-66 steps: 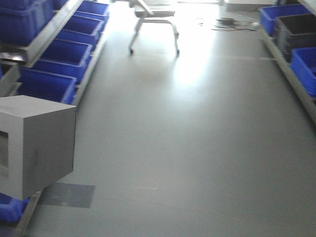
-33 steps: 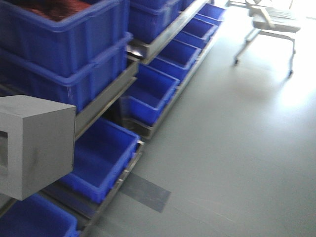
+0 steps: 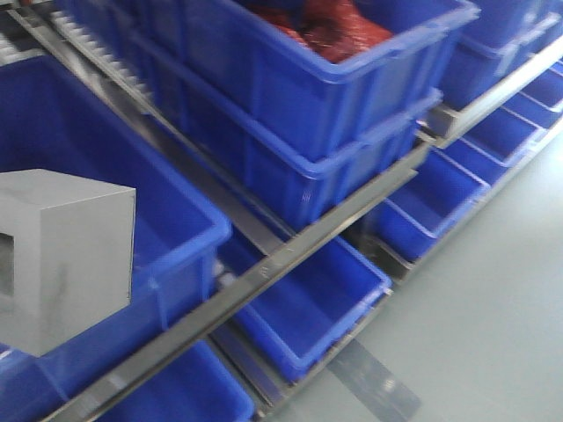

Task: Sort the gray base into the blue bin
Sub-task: 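Turn toward the shelf and stop over the empty blue bin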

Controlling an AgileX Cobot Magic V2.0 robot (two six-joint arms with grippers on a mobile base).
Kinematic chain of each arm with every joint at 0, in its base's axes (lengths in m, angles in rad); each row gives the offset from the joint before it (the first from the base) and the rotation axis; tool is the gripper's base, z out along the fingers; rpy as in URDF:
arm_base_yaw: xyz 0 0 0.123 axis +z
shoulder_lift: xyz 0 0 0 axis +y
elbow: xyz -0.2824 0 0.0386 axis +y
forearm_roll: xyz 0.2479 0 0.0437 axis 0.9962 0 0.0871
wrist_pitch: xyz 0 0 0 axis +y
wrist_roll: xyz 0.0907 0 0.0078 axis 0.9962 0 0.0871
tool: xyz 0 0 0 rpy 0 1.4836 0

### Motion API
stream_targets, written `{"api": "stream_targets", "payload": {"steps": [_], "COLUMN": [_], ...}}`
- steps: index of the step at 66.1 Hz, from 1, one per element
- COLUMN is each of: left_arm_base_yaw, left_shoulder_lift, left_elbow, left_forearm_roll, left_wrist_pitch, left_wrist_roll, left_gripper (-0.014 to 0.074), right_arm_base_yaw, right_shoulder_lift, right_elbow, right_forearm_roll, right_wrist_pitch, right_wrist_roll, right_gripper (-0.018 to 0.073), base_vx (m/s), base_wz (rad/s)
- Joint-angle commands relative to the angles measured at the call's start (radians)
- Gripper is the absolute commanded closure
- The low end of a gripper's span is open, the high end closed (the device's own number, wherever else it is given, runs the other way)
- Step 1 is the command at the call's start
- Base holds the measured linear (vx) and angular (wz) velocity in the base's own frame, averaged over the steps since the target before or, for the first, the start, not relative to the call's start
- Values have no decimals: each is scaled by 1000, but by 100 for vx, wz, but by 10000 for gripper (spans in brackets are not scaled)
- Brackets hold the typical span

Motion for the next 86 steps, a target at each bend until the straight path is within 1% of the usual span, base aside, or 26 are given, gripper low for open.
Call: {"api": "stream_targets", "payload": {"steps": [1, 46, 65, 86], "left_arm_base_yaw": [-5, -5, -5, -5], "left_shoulder_lift": [2, 2, 2, 2], "left_elbow": [-31, -31, -31, -31], "left_forearm_roll": [-5, -5, -5, -5], "left_wrist_pitch": [-111, -111, -111, -111], "left_wrist_roll": [-4, -4, -4, -4], "left_gripper": [603, 603, 603, 603], "right_arm_base_yaw": [-3, -3, -3, -3], "right_shoulder_lift": [18, 18, 18, 18], "right_elbow": [2, 2, 2, 2], "right_forearm_roll": [-5, -5, -5, -5], "right_wrist_pitch": [-72, -72, -72, -72], "right_wrist_roll": [-12, -12, -12, -12], "right_gripper": [564, 564, 564, 564], "base_vx": [16, 15, 7, 2], "base_wz": [67, 63, 29, 7]}}
